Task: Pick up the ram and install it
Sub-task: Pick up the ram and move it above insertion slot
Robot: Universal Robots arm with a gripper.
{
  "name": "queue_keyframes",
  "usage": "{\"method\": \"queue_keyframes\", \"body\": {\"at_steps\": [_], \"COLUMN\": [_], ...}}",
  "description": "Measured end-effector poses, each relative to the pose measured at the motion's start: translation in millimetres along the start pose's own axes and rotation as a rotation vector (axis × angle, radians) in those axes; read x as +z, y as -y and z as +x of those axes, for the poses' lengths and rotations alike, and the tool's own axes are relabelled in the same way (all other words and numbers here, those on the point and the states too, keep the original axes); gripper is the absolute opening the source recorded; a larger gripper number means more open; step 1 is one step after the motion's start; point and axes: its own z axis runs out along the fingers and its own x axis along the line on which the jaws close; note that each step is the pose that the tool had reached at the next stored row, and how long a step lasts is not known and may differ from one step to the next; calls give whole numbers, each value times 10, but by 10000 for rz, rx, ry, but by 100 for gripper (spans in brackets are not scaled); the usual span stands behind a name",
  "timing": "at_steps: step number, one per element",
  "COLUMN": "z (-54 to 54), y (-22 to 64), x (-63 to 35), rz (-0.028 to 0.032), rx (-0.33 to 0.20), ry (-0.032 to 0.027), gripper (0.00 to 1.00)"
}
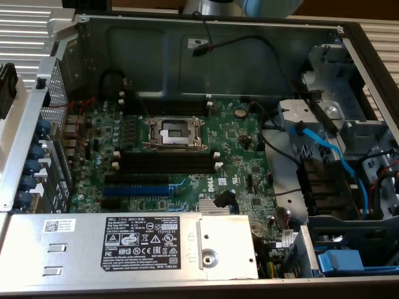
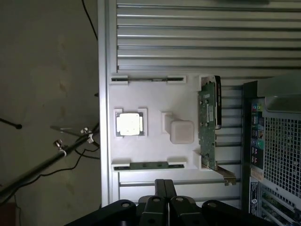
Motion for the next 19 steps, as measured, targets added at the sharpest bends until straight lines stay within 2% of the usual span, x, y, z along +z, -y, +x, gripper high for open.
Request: {"method": "queue_keyframes", "body": {"at_steps": [6,8,12,19], "z": [11,56,134,145], "y": [0,1,4,4], "x": [-1,-3,-9,-10], "rz": [1,-3,-4,-85], "rx": [0,-2,-45,-1182], "ry": [0,33,49,99], "gripper": [10,10,10,10]}}
